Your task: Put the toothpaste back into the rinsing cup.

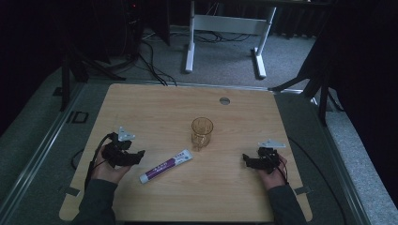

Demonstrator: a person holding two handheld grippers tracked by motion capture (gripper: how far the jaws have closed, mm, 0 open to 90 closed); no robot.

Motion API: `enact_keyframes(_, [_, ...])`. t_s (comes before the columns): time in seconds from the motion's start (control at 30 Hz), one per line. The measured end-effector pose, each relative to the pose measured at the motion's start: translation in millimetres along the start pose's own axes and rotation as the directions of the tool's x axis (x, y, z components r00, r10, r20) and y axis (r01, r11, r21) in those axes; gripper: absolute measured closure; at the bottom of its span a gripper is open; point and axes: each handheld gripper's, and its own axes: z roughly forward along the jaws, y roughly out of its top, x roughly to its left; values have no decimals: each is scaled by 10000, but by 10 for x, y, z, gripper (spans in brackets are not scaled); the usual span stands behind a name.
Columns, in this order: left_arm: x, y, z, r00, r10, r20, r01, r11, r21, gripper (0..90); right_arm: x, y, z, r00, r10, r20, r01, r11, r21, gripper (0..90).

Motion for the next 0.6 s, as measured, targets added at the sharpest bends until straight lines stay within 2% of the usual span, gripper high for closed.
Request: enact_keyframes(0.6, [-39,43,25,9996,248,131,-251,9994,246,395,0,0,0,10000,2,2,-2,10000,0,157])
